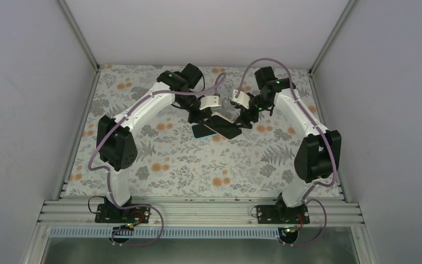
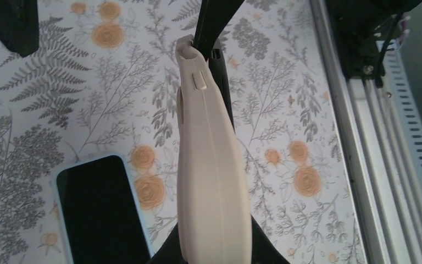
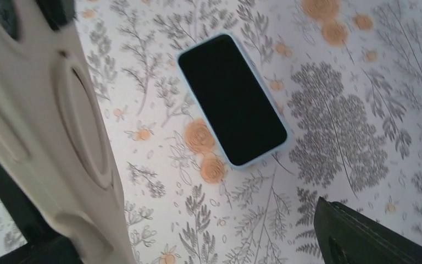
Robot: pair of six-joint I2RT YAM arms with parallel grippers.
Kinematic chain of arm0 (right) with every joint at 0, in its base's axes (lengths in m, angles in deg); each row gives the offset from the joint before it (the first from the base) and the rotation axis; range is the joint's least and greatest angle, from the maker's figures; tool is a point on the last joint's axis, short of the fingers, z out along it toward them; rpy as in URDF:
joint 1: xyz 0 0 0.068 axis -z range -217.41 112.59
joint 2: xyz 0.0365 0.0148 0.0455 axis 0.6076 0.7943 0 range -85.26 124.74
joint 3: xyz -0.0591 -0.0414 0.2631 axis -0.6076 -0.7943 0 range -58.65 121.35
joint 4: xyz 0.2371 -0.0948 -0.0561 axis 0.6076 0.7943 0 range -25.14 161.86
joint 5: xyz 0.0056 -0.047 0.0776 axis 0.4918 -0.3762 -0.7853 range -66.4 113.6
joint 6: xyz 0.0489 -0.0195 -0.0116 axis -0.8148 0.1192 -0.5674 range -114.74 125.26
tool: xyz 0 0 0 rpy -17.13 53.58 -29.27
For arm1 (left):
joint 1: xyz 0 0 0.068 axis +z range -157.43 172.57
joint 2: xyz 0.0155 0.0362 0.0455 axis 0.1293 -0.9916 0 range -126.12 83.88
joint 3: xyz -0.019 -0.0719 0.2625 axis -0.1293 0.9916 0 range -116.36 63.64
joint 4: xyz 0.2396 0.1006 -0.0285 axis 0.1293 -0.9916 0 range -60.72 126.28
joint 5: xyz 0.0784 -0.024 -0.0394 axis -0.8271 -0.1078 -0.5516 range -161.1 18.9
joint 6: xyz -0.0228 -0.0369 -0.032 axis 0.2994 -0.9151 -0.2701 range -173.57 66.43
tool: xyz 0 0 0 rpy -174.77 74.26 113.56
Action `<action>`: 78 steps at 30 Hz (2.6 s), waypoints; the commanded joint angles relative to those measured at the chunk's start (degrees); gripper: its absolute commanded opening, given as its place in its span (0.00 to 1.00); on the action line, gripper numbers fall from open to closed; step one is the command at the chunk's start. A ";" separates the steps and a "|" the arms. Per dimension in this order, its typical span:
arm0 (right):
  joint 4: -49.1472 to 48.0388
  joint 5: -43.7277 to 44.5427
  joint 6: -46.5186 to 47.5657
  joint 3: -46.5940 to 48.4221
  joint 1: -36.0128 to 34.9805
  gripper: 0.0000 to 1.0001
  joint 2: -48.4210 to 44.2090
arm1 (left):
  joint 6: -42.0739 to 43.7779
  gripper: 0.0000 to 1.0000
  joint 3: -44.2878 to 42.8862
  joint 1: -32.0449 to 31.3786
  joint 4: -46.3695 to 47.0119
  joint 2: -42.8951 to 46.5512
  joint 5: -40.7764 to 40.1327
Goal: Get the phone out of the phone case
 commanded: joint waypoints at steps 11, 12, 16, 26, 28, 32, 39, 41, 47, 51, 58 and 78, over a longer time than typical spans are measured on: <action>14.37 -30.75 12.63 0.76 -7.85 0.85 4.32 | -10.57 0.02 -1.04 -1.37 23.02 2.29 5.11; 14.37 -30.34 12.72 -0.23 -9.12 0.84 4.65 | -11.69 0.02 -0.81 -1.11 24.77 2.56 4.72; 14.36 -31.45 12.79 -1.93 -11.51 0.64 5.81 | -14.68 0.02 -0.45 -0.47 31.17 3.06 2.24; 14.28 -33.39 8.87 -0.44 -10.84 0.04 3.99 | -13.31 0.03 4.74 1.90 36.46 3.34 -7.46; 14.36 -33.51 7.55 -0.49 -10.14 0.03 3.42 | -12.17 0.16 6.23 2.08 37.49 4.48 -10.80; 14.28 -32.60 7.01 -2.68 -8.36 0.03 1.24 | -11.71 0.42 10.10 3.61 40.97 7.61 -13.13; 14.27 -32.29 1.93 -2.49 -1.20 0.03 1.41 | -12.70 1.00 11.54 6.23 42.98 12.03 -17.21; 14.23 -33.70 0.36 -1.21 1.07 0.03 3.43 | -13.23 0.98 13.86 6.16 44.75 14.55 -18.45; 13.46 -37.28 -7.59 8.53 4.65 0.04 10.42 | -14.53 0.97 22.58 4.11 51.63 22.75 -23.46; -1.55 -33.50 -27.20 12.54 6.64 0.04 12.57 | -12.86 0.96 26.06 0.63 53.25 25.94 -27.19; -18.88 -29.95 -50.43 20.05 10.22 0.04 17.99 | -13.07 0.82 27.43 -6.68 57.85 21.36 -36.34; -30.31 -27.73 -60.74 15.76 8.73 0.03 14.66 | -17.43 0.92 26.42 -9.88 81.20 5.61 -48.09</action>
